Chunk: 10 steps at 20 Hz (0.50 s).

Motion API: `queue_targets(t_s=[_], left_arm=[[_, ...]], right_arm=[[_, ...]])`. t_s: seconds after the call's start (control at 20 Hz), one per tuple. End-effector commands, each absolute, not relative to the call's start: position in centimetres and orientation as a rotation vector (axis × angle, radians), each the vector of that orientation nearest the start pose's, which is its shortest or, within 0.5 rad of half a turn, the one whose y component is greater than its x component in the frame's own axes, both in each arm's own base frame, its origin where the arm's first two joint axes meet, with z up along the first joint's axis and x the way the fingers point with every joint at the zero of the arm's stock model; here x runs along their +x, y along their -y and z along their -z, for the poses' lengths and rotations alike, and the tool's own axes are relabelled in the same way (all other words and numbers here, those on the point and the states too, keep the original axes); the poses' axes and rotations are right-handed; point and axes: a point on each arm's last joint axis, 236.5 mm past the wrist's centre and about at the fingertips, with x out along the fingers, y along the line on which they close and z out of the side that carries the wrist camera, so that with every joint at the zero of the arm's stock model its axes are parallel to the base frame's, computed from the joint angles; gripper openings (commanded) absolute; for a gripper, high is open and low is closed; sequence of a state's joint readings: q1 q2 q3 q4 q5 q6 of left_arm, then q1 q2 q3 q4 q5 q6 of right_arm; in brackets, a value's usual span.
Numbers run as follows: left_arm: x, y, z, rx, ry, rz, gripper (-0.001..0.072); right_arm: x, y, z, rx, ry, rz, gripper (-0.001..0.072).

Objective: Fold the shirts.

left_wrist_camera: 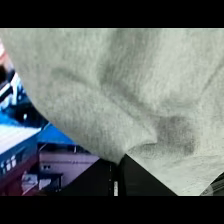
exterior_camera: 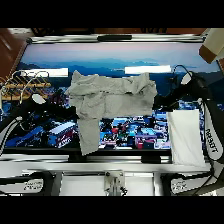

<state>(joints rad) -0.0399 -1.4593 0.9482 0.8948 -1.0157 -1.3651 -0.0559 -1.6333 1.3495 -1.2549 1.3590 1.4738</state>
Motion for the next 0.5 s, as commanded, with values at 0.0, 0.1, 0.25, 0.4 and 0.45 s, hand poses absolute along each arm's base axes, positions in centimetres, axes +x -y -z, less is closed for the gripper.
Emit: queue_targets(t_s=[0.0, 0.1, 0.25, 0.4, 0.45], left_arm=[[36.5, 13.8, 6.3, -0.468, -1.370, 0.416, 0.0033], [37.4, 13.9, 5.4, -0.455, -1.344, 0.429, 0.0033], [39.1, 13.5, 3.8, -0.415, -1.292, 0.434, 0.0033], [41.0, 11.9, 0.3, -0.300, -1.250, 0.446, 0.0032], [41.5, 11.1, -1.9, -0.254, -1.234, 0.454, 0.0032]], right_arm=[[38.9, -6.8, 9.4, 0.377, -1.605, -0.215, 0.0538], [39.8, -8.0, 10.7, 0.401, -1.588, -0.228, 0.0538], [41.6, -9.2, 11.3, 0.398, -1.520, -0.211, 0.0433], [43.1, -9.5, 8.7, 0.360, -1.419, -0.231, 0.0074], [43.8, -9.1, 6.5, 0.304, -1.358, -0.248, 0.0074]])
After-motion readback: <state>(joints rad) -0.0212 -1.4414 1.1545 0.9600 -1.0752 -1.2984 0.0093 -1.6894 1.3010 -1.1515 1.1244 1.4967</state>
